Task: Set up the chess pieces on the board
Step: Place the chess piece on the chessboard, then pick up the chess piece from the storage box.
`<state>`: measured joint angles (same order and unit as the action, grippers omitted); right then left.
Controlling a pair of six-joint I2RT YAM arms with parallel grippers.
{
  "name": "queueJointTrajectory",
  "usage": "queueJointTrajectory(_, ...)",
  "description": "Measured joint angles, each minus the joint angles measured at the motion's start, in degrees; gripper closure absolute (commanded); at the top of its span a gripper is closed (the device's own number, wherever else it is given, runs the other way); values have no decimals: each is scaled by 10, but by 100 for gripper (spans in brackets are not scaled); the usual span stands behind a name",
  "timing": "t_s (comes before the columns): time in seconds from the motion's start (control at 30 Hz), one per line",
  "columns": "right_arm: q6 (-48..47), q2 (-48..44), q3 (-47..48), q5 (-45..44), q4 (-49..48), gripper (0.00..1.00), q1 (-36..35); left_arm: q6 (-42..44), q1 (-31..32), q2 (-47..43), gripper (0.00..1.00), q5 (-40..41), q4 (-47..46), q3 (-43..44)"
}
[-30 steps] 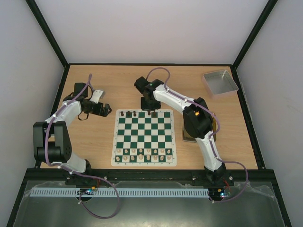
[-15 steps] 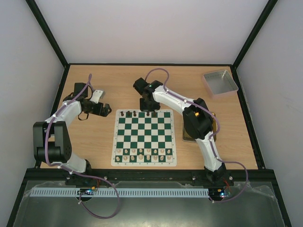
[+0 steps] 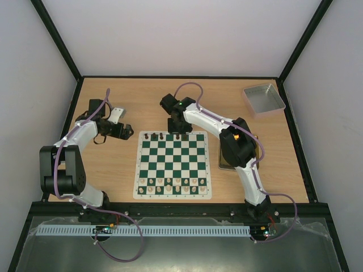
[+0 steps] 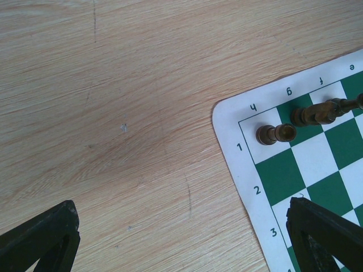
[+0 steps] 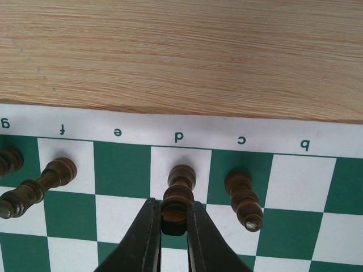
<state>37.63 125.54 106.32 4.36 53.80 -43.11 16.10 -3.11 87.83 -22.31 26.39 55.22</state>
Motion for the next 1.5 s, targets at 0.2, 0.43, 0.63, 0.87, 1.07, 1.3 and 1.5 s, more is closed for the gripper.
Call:
queueJointTrajectory(0.2, 2, 0, 0, 3, -2, 85, 0, 0, 0, 0, 1, 0, 0, 0)
queueJointTrajectory(0.43, 4, 0, -7, 9, -8, 82, 0, 0, 0, 0, 1, 0, 0, 0)
queueJointTrajectory(0.63, 9, -4, -18, 13, -19, 78, 0, 0, 0, 0, 1, 0, 0, 0)
queueJointTrajectory(0.87, 15, -24, -21, 10, -23, 64, 0, 0, 0, 0, 1, 0, 0, 0)
queueJointTrajectory(1.07, 17, -61, -28, -11, -36, 57, 0, 0, 0, 0, 1, 0, 0, 0)
queueJointTrajectory(1.3, 35, -221, -186, -45, -83, 60, 28, 0, 0, 0, 1, 4, 0, 0)
queueJointTrajectory(1.5, 44, -362, -341, -63, -99, 63, 147, 0, 0, 4, 1, 5, 0, 0)
